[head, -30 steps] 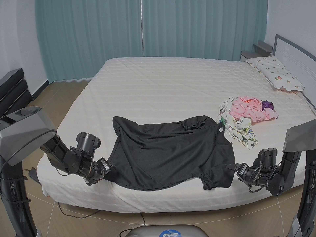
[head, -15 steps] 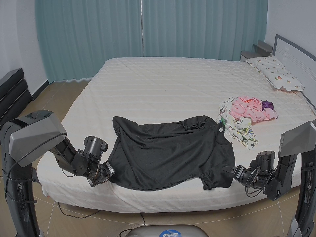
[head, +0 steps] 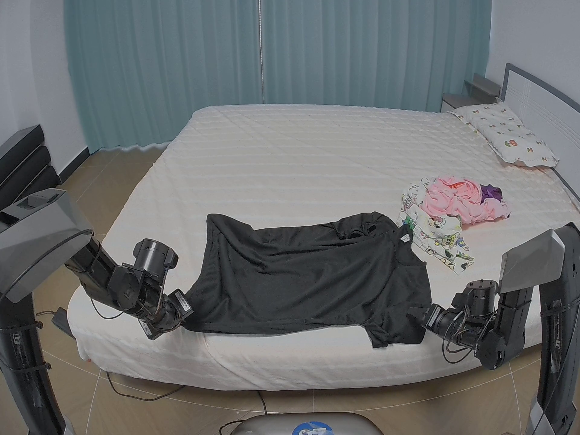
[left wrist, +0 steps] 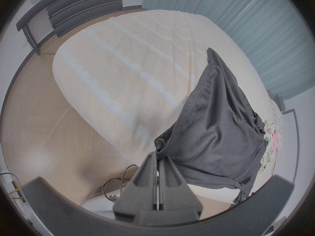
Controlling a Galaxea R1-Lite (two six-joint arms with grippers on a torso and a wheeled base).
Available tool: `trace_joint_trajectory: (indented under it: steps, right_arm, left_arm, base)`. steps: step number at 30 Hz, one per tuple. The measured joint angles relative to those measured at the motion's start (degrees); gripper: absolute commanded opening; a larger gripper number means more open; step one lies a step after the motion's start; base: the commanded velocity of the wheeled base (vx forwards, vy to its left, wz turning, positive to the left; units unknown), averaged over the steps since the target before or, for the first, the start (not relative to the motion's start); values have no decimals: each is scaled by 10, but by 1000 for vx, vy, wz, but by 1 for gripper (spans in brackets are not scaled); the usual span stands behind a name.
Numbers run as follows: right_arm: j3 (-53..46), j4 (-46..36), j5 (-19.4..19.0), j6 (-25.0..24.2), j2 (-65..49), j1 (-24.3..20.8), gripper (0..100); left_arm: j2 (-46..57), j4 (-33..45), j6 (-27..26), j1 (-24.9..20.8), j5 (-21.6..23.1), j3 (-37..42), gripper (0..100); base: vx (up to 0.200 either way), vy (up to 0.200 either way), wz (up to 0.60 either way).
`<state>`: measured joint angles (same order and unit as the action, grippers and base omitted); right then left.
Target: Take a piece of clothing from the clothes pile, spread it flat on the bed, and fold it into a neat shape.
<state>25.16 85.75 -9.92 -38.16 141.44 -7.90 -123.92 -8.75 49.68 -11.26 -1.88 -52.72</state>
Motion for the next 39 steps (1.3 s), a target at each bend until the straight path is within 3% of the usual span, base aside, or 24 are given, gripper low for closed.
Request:
trace_joint_trajectory:
  steps: [11,18,28,29,39]
  right_arm:
    - [59,13,1,12,-8,19,0]
    - [133,-59,-1,32,-22,23,0]
    - [240,-94,3,39,2,26,0]
    - [247,-100,3,39,5,26,100]
    - [309,-135,5,40,43,28,100]
  left_arm:
    - [0,-17,14,25,19,8,0]
    - [-11,-50,41,34,33,2,0]
    - [-19,-65,70,54,39,-11,0]
    - [-19,-65,71,55,40,-12,0]
    - [-26,-67,73,60,44,-16,0]
  base:
    - [0,0,0]
    - [0,0,0]
    - [0,0,0]
    - [0,0,0]
    - [0,0,0]
